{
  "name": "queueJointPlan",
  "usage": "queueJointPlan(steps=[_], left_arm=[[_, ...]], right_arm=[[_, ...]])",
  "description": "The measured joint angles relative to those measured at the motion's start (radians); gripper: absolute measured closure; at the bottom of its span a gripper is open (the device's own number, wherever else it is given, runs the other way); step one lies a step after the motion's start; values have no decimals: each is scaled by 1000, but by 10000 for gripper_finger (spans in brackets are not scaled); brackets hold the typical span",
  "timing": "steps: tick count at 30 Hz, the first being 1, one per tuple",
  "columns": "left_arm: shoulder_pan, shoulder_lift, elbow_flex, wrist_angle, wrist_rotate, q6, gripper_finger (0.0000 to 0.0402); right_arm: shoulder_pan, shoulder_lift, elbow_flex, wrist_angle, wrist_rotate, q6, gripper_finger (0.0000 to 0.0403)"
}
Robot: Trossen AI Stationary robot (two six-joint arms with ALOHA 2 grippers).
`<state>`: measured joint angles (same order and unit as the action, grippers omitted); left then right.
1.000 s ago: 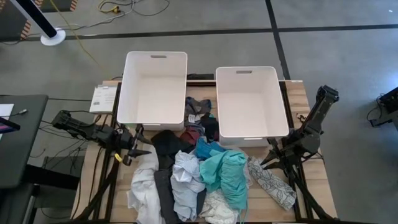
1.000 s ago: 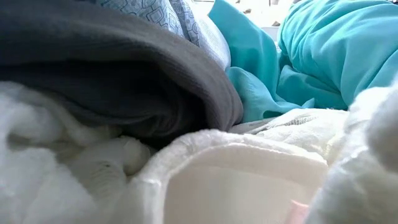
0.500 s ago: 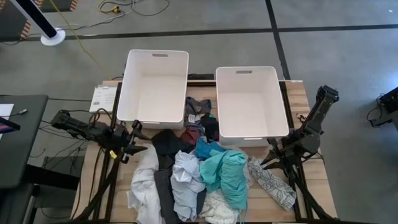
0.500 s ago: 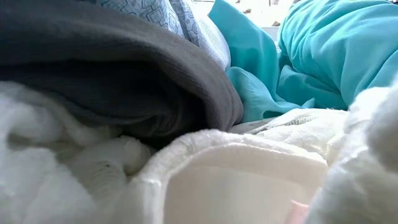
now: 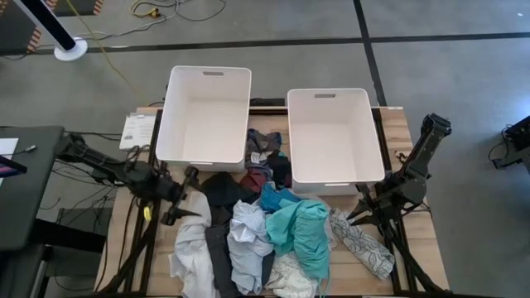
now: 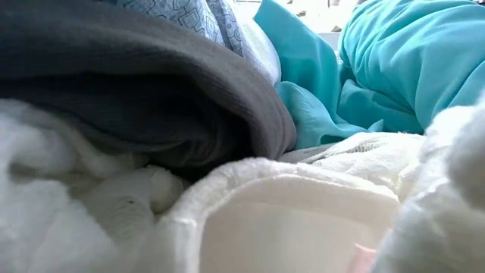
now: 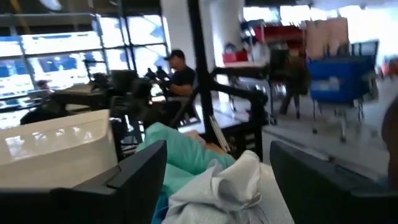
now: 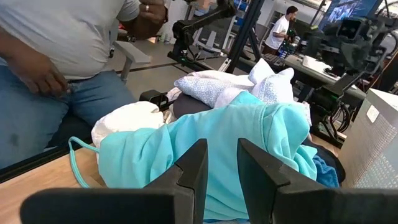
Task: Sort clothes
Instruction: Put the white-blue patterned shirt into the right white laundry bin
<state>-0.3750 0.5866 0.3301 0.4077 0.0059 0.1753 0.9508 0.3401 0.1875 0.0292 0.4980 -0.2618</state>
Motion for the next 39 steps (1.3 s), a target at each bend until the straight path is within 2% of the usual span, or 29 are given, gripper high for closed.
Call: queueJointPlan(steps=[5,12,19,23,30,39], left_arm=[[-56,229,151,-52,-5,105,120],[-111,510,414,-292,-93,222,120],[-126,730,625,-522,-109,297,114],[-144,835,719,-631,-86,344,105],[-151,1006,795,-755,-72,404,99],[-151,1123,800,-734,-73,430,99]], right_arm=[[0,0,0,0,0,0,300],[0,0,0,0,0,0,300],[0,0,0,0,0,0,300],[0,0,0,0,0,0,300],[0,0,0,0,0,0,300],[0,0,0,0,0,0,300]])
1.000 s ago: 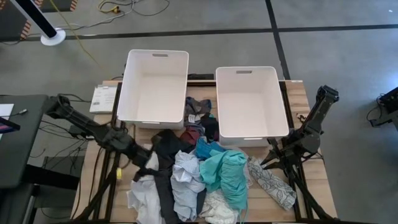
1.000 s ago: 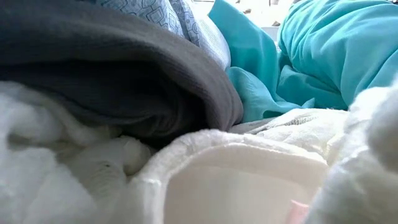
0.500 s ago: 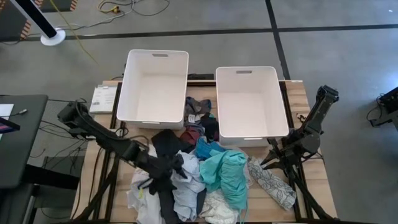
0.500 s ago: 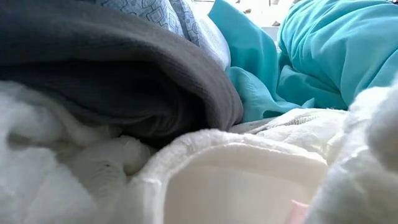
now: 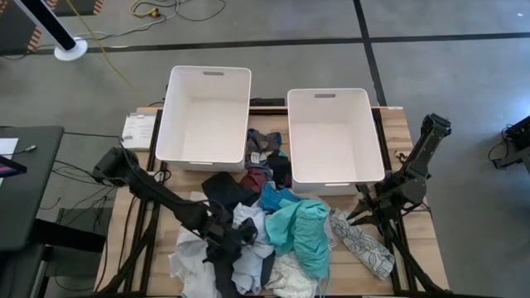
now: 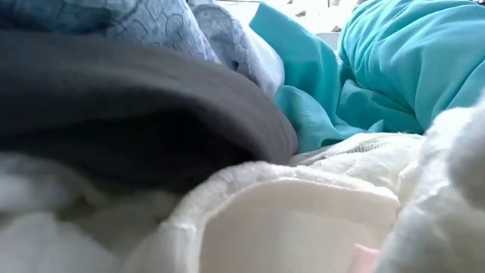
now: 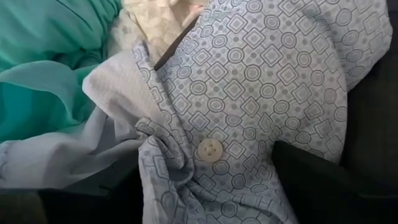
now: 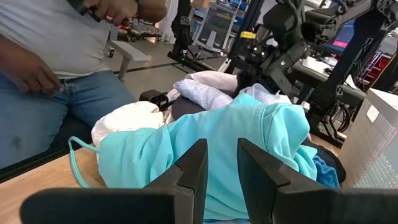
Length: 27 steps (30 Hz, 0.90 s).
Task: Sort clothes
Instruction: Put the white-blue patterned shirt into the right white laundry bin
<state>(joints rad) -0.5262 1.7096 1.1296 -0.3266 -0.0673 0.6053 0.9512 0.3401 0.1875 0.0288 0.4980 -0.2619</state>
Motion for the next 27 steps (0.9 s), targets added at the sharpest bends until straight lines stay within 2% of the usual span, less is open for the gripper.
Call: queueJointPlan(steps=[3,6,8,13,21,27], left_arm=[[3,6,0,8,-6,-20,113],[8,7,0,8,-6,-23,158],[11,7,-1,8,-5,-23,207],[11,8,-2,-6,-5,0,363],[11,-7,-4,-7,-15,24,369],[11,-101,22,-29,-36,31,369]], right_arm=[[0,0,0,0,0,0,300],[0,0,0,0,0,0,300],[0,0,0,0,0,0,300],[0,0,0,0,0,0,300],[0,0,0,0,0,0,300],[0,0,0,0,0,0,300]])
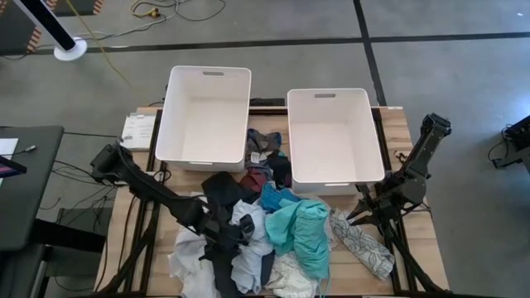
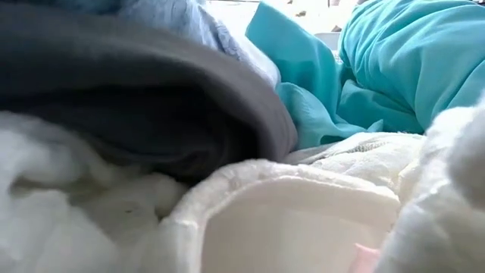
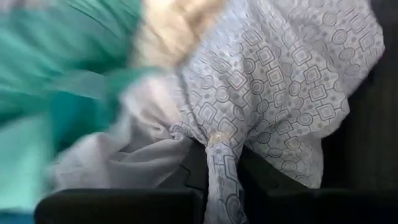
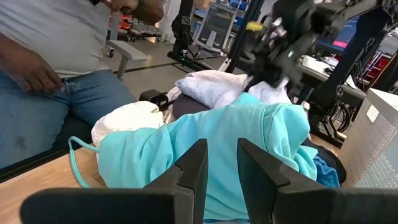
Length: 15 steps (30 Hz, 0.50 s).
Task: Sort clothes
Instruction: Put the white-blue patterned shirt into the right white laundry bin
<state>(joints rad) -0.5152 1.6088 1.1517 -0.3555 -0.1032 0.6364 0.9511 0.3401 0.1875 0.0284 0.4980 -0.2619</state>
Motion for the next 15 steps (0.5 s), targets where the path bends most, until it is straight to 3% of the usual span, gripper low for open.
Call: queueJointPlan(steps=[8,15], left_arm=[[6,-179,43,-1,-74,16,369],[7,-300,54,93,-157,75,369]], right_arm=[[0,0,0,0,0,0,300],[0,0,0,-2,0,0,300]])
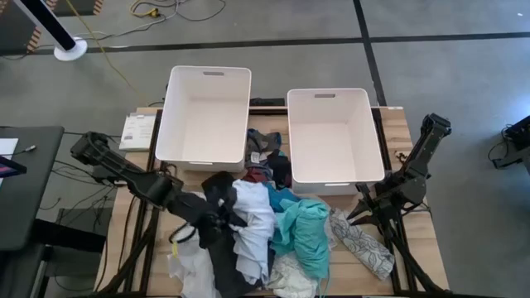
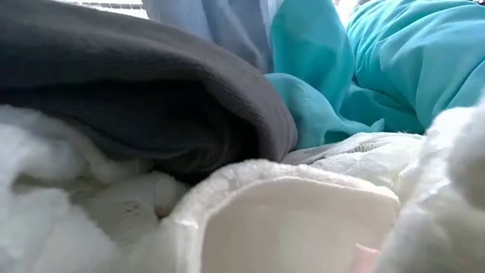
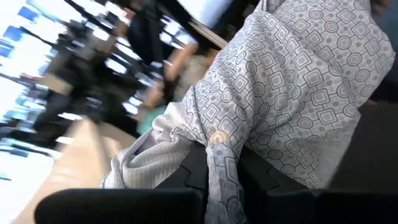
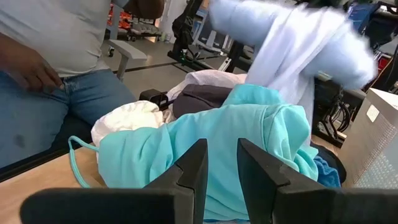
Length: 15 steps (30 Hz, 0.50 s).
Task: Sort clothes
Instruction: Put the white-blue patterned shirt into the right white laundry bin
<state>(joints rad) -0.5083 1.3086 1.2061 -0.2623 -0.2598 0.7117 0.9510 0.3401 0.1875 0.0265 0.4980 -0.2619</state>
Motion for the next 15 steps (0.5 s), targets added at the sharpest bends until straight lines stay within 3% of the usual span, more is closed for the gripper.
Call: queueJointPlan(steps=[7,15], left_arm=[[17,-59,3,207,-99,135,369],[138,-64,3,432,-108,218,369]], right_arm=[[0,0,0,0,0,0,300],[0,0,0,-1,0,0,300]])
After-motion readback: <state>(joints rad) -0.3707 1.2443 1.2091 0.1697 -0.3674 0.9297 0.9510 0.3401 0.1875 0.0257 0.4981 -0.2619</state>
